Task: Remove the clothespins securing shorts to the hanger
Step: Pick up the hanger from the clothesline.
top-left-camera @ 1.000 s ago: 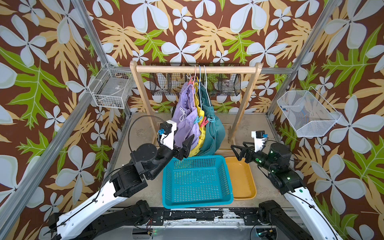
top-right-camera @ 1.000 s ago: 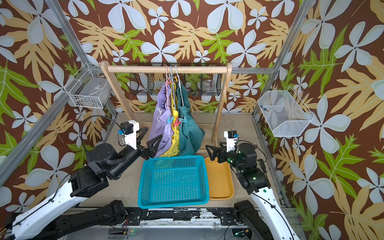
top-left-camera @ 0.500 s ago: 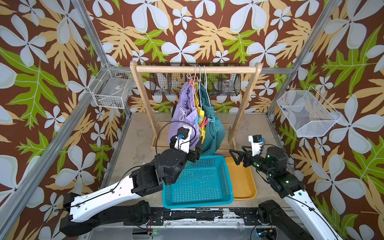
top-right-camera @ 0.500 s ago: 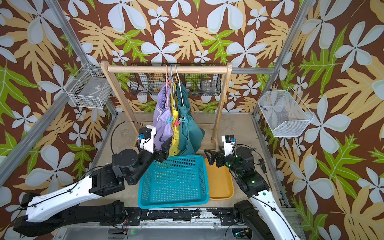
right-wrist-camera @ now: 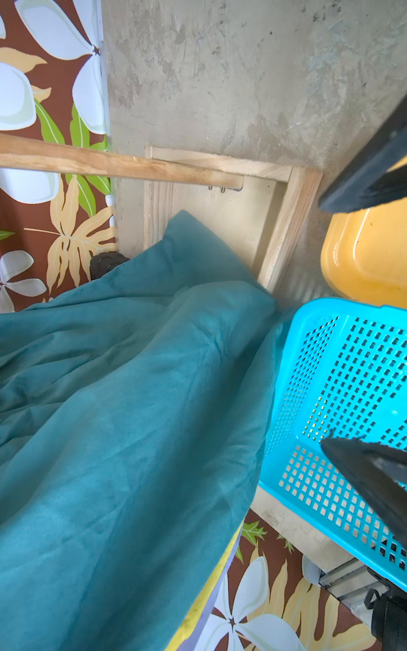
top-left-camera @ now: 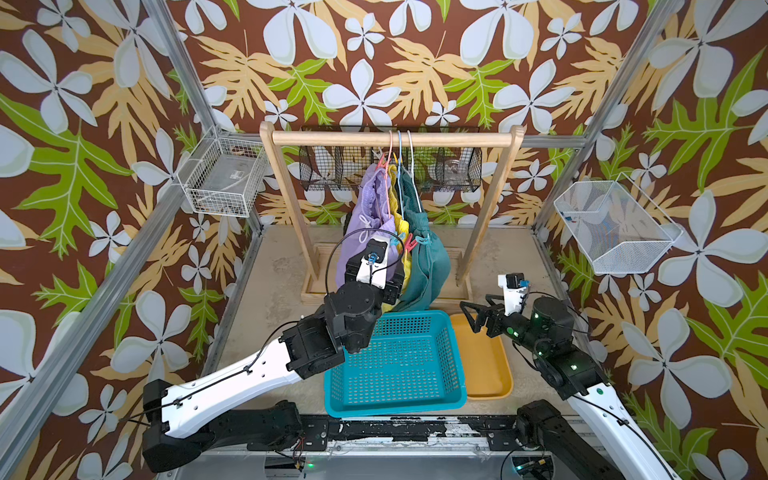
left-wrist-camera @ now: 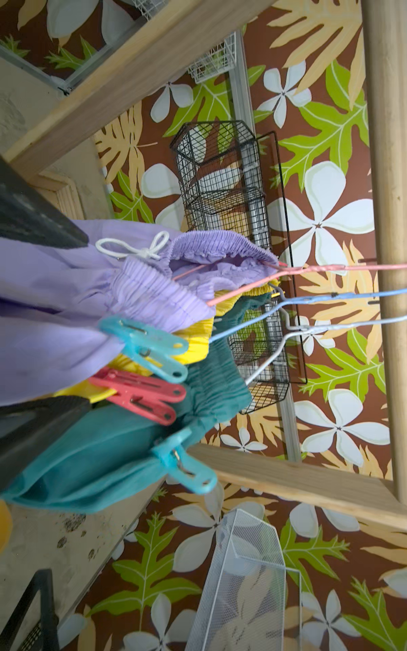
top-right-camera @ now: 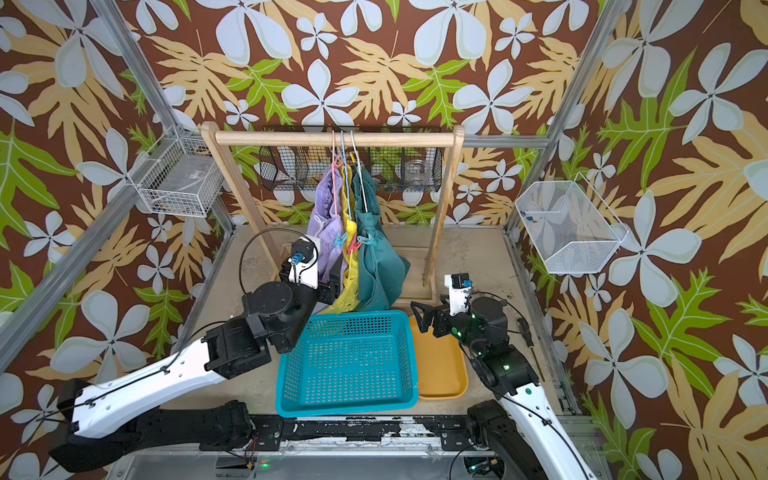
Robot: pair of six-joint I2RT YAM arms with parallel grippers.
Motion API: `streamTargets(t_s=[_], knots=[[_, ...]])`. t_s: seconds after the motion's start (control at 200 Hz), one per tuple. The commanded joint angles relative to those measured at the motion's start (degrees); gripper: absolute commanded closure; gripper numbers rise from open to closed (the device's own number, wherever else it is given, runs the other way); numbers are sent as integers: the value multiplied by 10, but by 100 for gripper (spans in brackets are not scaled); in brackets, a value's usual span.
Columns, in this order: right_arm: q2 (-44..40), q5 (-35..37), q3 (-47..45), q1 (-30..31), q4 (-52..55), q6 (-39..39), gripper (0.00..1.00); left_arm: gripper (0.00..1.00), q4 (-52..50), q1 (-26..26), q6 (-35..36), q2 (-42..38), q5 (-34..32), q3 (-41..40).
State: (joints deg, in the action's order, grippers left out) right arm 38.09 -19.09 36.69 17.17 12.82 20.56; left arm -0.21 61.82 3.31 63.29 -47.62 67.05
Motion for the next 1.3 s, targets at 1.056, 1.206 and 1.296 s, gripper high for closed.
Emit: streamTargets(t_s=[1.056,1.206,1.296], knots=[[5,13,-29,1,-23,-4,0,35,-53,-21,-19,36,73,62],[4,13,-31,1,-21,-8,0,32,-31,-27,-14,32,55,33],[3,19,-31,1,-16,-13,0,33,-25,-46,-20,21,64,12]])
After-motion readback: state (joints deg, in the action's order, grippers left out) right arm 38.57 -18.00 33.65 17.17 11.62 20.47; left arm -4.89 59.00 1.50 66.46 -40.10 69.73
